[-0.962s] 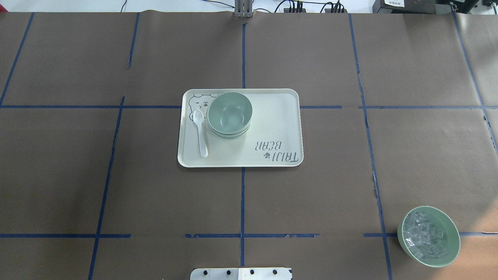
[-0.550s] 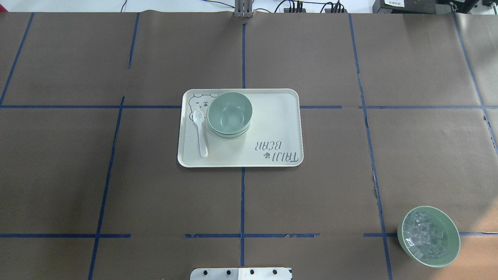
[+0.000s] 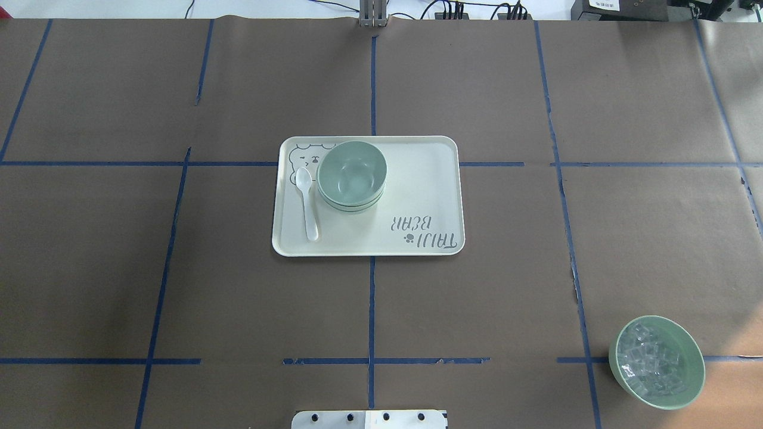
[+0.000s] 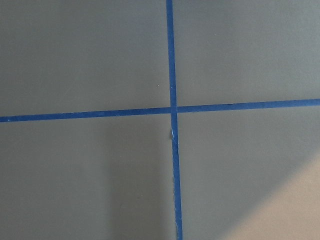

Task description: Stack green bowls together

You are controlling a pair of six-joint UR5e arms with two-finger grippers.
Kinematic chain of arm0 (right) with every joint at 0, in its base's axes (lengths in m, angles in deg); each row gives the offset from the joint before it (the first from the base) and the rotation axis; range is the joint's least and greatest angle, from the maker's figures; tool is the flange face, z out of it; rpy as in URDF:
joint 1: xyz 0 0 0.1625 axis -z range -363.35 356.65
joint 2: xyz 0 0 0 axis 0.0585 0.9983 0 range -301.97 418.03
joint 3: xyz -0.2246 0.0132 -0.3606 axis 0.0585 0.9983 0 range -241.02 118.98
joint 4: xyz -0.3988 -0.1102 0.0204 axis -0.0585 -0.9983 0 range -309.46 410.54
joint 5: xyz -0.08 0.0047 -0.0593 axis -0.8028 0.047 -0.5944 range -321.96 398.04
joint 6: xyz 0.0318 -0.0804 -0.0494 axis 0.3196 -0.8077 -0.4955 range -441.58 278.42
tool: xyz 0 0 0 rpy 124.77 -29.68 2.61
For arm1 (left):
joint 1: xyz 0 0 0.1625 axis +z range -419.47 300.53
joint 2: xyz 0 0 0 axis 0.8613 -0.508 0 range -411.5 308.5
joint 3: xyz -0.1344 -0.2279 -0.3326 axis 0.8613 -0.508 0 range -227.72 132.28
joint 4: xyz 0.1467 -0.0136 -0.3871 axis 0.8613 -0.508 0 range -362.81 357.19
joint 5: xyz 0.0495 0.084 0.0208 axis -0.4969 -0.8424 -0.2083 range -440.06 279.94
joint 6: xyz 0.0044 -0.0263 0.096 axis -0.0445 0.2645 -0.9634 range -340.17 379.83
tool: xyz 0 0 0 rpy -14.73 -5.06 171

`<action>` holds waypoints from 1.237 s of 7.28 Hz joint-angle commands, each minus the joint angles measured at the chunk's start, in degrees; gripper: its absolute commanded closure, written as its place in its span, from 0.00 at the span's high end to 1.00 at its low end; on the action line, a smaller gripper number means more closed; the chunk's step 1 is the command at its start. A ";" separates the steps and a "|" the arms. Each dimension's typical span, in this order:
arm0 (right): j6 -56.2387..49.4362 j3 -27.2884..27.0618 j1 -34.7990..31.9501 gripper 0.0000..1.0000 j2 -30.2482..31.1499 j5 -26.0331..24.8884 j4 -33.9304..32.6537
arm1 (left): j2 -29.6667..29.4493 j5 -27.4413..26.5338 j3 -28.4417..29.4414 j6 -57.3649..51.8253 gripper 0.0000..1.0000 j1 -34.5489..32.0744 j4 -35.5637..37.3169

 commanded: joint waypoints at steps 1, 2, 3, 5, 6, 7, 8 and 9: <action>0.00 -0.10 0.00 1.00 0.01 0.07 0.00 | -0.01 0.00 0.00 0.00 1.00 0.00 0.00; 0.00 -0.10 0.00 1.00 -0.08 0.07 0.00 | -0.09 0.00 0.00 0.00 1.00 0.00 0.00; 0.00 -0.10 0.00 1.00 -0.08 0.15 0.00 | -0.09 0.00 0.00 0.00 1.00 0.00 0.00; 0.00 -0.10 0.00 1.00 -0.08 0.24 -0.17 | -0.09 0.00 0.00 0.00 1.00 0.00 0.00; 0.00 -0.10 0.00 1.00 -0.17 0.33 -0.18 | -0.09 0.00 0.00 0.00 1.00 0.00 0.00; 0.00 -0.10 0.00 1.00 -0.17 0.59 -0.09 | -0.09 0.00 0.00 0.00 1.00 0.00 0.00; 0.00 -0.53 0.00 1.00 -0.25 0.51 -0.17 | -0.09 0.09 0.00 0.00 1.00 0.00 0.00; 0.00 -0.89 0.00 1.00 -0.08 0.59 -0.18 | -0.09 0.09 0.00 0.09 1.00 0.00 -0.09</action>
